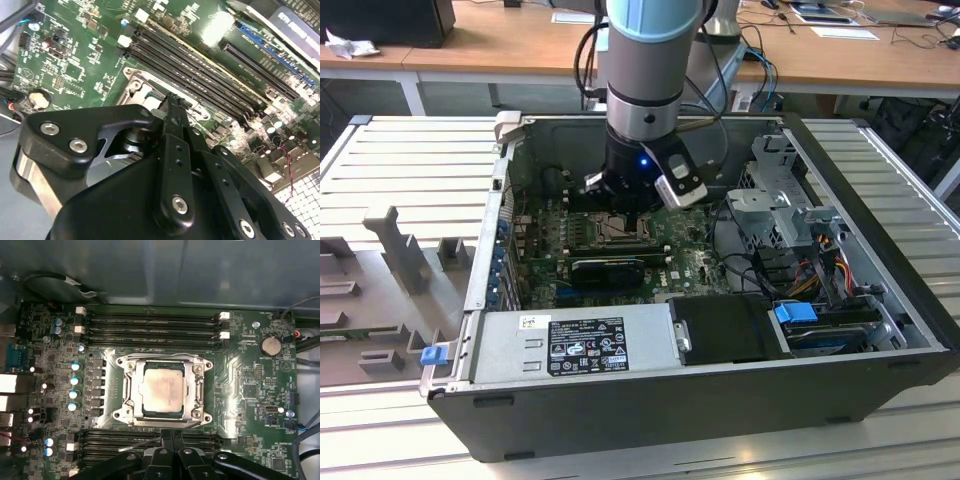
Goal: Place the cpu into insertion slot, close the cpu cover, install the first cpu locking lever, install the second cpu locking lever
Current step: 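Install the second cpu locking lever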
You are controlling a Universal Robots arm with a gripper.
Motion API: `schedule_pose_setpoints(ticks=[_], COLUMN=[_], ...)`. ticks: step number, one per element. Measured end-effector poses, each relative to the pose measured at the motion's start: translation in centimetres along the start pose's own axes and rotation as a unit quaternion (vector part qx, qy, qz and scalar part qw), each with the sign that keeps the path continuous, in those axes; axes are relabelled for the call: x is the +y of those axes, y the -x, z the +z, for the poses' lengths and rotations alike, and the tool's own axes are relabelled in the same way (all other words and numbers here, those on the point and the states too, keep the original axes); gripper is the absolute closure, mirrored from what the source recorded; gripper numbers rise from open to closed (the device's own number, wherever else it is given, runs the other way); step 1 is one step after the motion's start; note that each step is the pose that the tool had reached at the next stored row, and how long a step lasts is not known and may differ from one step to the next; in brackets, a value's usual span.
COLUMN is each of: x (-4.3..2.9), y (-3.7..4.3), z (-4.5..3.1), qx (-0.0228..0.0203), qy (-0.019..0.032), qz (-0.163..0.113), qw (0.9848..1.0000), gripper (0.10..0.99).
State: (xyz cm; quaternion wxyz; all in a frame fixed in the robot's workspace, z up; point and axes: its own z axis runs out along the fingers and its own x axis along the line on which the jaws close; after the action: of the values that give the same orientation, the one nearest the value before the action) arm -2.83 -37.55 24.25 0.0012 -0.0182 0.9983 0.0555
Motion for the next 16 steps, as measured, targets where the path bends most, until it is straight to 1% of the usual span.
schedule_pose_setpoints(ticks=[4, 5, 6, 7, 9, 11, 12, 13, 15, 16], x=[-0.05, -0.06, -0.05, -0.1, -0.17, -0.21, -0.25, -0.35, -0.47, -0.73], y=[-0.83, -1.1, -1.56, -1.91, -1.96, -2.03, -2.14, -2.4, -2.75, -3.25], z=[0.17, 0.23, 0.33, 0.66, 1.3, 1.66, 1.99, 2.14, 2.2, 2.24], qx=[0.0, 0.0, 0.0, 0.0, 0.0001, 0.0002, 0.0003, 0.0003, 0.0001, -0.0001], qy=[0.0, 0.0, 0.0, 0.0001, 0.0002, 0.0002, 0.0005, 0.0022, 0.0064, 0.0116], qz=[0.0, 0.0, 0.0, 0.0, -0.001, -0.002, -0.003, -0.003, -0.003, -0.004], qw=[1.0, 1.0, 1.0, 1.0, 1.0, 1.0, 1.0, 1.0, 1.0, 0.9999], gripper=[0.98, 0.98, 0.98, 0.98, 0.98, 0.98, 0.98, 0.98, 0.98, 0.98])
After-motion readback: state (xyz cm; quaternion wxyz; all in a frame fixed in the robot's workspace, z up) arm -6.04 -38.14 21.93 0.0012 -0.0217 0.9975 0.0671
